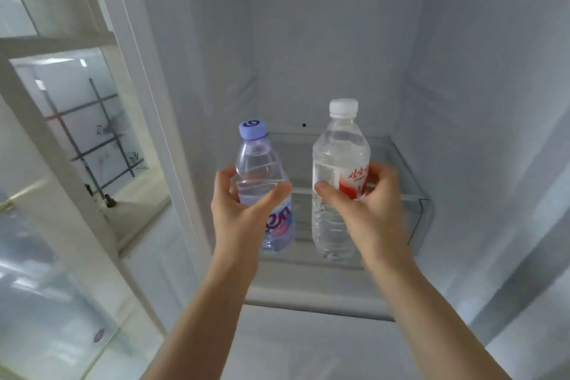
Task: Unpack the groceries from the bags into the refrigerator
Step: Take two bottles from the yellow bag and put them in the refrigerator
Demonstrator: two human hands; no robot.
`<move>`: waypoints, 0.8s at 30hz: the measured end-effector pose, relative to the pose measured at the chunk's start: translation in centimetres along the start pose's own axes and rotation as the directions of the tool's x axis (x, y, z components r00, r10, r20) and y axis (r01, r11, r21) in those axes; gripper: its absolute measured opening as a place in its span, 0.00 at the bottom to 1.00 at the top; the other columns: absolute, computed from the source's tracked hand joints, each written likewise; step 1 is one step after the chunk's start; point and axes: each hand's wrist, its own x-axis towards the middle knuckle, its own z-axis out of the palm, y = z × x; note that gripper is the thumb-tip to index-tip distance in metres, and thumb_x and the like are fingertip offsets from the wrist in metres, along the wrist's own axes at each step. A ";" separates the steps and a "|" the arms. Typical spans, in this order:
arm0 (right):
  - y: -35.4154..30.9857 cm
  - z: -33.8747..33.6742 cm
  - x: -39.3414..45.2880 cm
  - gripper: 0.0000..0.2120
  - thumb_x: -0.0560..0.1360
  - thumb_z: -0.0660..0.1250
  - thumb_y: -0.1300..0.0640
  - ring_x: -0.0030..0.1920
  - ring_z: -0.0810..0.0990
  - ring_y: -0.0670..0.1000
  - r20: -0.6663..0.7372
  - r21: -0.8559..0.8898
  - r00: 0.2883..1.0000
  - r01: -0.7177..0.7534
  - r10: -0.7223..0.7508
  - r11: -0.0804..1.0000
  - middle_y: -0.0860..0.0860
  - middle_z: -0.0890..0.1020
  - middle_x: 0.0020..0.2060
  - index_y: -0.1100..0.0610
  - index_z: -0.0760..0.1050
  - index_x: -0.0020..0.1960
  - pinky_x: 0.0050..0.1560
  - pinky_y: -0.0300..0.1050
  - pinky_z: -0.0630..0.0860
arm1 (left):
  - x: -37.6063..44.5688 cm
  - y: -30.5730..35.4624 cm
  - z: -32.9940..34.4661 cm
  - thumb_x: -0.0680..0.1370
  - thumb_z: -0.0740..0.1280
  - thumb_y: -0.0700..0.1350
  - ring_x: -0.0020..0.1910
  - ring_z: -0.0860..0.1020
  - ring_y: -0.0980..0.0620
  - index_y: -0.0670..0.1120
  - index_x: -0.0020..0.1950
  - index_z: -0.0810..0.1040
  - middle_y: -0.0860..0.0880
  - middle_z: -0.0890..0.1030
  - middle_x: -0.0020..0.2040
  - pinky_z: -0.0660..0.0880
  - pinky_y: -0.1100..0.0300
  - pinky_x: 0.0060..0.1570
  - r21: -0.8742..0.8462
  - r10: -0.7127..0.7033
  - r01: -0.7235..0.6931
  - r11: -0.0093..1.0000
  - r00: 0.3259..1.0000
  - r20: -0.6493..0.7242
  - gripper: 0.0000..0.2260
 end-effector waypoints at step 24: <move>6.0 7.3 15.7 0.32 0.59 0.80 0.52 0.49 0.80 0.51 -0.243 -0.055 0.970 0.015 -0.028 0.998 0.54 0.77 0.50 0.57 0.68 0.56 0.47 0.46 0.80 | 18.4 -6.4 9.2 0.68 0.78 0.40 0.57 0.77 0.48 0.53 0.62 0.70 0.46 0.76 0.60 0.73 0.66 0.48 0.038 0.078 -0.083 0.996 0.989 0.126 0.27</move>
